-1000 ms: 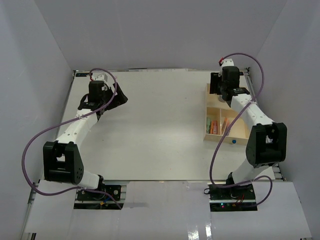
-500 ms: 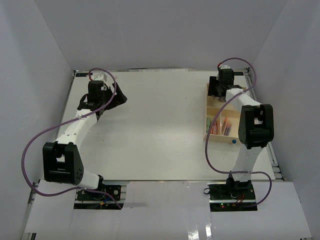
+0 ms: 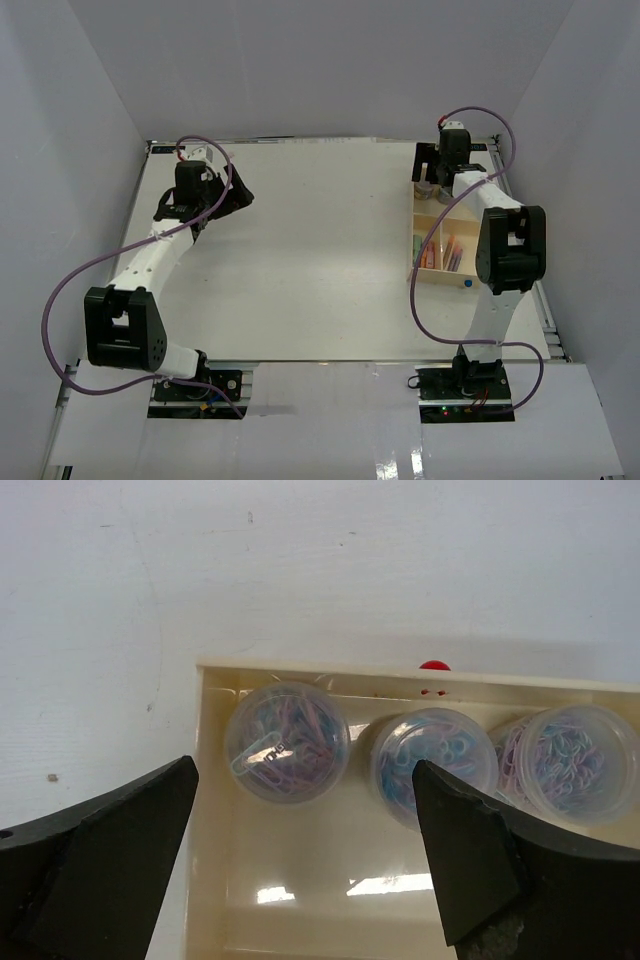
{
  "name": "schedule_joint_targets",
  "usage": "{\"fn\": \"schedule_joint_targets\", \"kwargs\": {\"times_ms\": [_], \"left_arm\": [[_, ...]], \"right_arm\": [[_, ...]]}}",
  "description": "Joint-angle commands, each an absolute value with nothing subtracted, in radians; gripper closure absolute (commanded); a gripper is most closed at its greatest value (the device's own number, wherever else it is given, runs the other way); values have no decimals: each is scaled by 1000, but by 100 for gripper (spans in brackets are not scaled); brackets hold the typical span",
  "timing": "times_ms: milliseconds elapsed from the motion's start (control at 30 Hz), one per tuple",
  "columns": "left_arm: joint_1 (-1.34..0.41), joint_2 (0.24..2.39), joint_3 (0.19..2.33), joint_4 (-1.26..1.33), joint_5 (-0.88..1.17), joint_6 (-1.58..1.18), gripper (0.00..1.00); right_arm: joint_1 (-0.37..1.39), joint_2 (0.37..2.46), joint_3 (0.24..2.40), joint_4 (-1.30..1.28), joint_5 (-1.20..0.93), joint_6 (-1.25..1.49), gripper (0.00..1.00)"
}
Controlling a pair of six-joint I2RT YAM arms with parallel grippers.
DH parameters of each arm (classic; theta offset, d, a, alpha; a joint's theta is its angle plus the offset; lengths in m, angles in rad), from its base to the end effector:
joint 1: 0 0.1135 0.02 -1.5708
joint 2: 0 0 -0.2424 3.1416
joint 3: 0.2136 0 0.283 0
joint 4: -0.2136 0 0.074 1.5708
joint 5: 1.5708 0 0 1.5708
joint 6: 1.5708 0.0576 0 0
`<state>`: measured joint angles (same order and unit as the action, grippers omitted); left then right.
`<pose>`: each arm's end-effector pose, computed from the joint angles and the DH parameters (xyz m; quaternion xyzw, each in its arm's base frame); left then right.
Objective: Sort the stationery into containers
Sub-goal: Place the stationery in the storage box, then reset both arms
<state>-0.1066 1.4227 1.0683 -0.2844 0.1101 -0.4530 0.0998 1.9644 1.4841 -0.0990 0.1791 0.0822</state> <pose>0.3670 -0.0456 0.2353 -0.1294 0.8829 -0.1711 0.4176 0.4939 0.0391 0.1912 0.0348 0.8764 -0.0353 0.4790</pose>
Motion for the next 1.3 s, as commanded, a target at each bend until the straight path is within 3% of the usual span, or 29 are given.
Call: {"fn": "schedule_joint_targets", "kwargs": {"times_ms": [0, 233, 367, 700, 867, 1267], "left_arm": [[-98, 1361, 1074, -281, 112, -446, 2], [-94, 1301, 1075, -281, 123, -428, 2], [-95, 1223, 1077, -276, 114, -410, 2], [-94, 922, 1155, -498, 147, -399, 2], [-94, 734, 1183, -626, 129, -380, 2], [-95, 489, 1060, -772, -32, -337, 2]], "right_arm": [[95, 1875, 1513, -97, 172, 71, 5], [95, 1467, 1353, -104, 140, 28, 1], [95, 1237, 1293, -179, 167, 12, 10], [95, 663, 1131, -330, 178, 55, 10], [103, 445, 1025, -383, 158, 72, 10], [219, 215, 856, -428, 241, 55, 10]]}}
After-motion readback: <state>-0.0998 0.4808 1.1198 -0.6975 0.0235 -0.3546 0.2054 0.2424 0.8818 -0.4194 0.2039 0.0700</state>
